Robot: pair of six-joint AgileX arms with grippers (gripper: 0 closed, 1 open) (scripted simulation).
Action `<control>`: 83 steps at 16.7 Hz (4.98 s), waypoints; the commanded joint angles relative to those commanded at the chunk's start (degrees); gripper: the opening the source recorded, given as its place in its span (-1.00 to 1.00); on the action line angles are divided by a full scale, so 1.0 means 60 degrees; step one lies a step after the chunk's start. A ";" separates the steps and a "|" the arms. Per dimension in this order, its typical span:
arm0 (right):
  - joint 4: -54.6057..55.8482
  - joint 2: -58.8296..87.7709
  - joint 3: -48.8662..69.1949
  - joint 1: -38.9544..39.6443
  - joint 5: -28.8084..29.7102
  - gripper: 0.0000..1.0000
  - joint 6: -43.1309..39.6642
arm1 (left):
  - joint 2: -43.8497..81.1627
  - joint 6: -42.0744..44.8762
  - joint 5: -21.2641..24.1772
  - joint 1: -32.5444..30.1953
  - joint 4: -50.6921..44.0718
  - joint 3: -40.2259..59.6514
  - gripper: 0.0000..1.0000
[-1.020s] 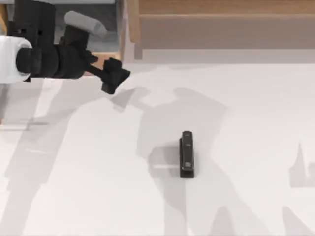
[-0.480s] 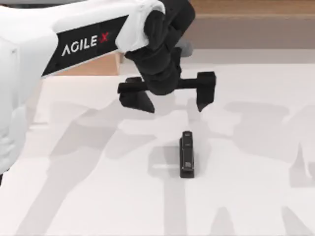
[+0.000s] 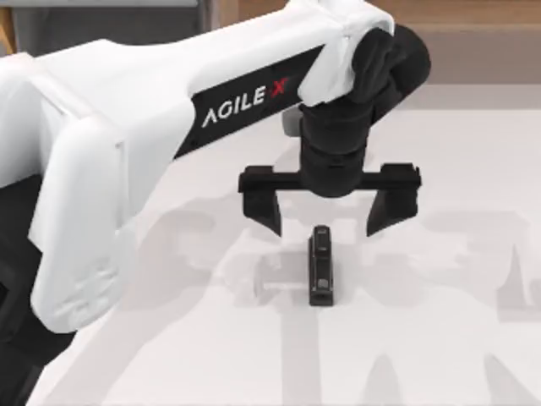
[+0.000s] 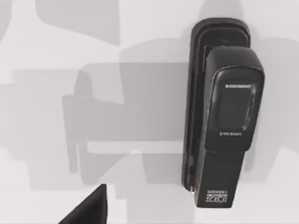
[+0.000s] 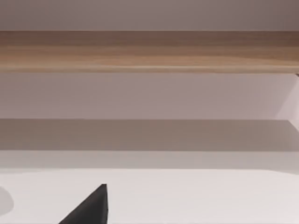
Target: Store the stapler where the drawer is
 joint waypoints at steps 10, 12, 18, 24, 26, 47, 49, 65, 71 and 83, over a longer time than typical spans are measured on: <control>0.0000 0.0000 0.0000 0.0000 0.0000 1.00 0.0000 | 0.0128 -0.0007 -0.0019 0.0006 0.0647 -0.0570 1.00; 0.0000 0.0000 0.0000 0.0000 0.0000 1.00 0.0000 | 0.0256 -0.0010 -0.0016 0.0004 0.1352 -0.1091 1.00; 0.0000 0.0000 0.0000 0.0000 0.0000 1.00 0.0000 | 0.0460 -0.0016 -0.0014 -0.0006 0.2295 -0.1866 1.00; 0.0000 0.0000 0.0000 0.0000 0.0000 1.00 0.0000 | 0.0460 -0.0016 -0.0014 -0.0006 0.2295 -0.1866 0.25; 0.0000 0.0000 0.0000 0.0000 0.0000 1.00 0.0000 | 0.0460 -0.0016 -0.0014 -0.0006 0.2295 -0.1866 -0.06; 0.0000 0.0000 0.0000 0.0000 0.0000 1.00 0.0000 | 0.0208 -0.0016 -0.0016 -0.0004 0.1383 -0.1219 -1.00; 0.0000 0.0000 0.0000 0.0000 0.0000 1.00 0.0000 | 0.0177 -0.0015 -0.0017 0.0001 0.1344 -0.1184 -1.00; 0.0000 0.0000 0.0000 0.0000 0.0000 1.00 0.0000 | -0.1783 0.5142 -0.0999 0.6561 -0.0259 0.2047 -1.00; 0.0000 0.0000 0.0000 0.0000 0.0000 1.00 0.0000 | 0.0278 0.8183 -0.0951 0.9798 -0.0720 0.3469 -1.00; 0.0000 0.0000 0.0000 0.0000 0.0000 1.00 0.0000 | 0.2886 1.0636 -0.0079 1.0829 -0.1399 0.4364 -1.00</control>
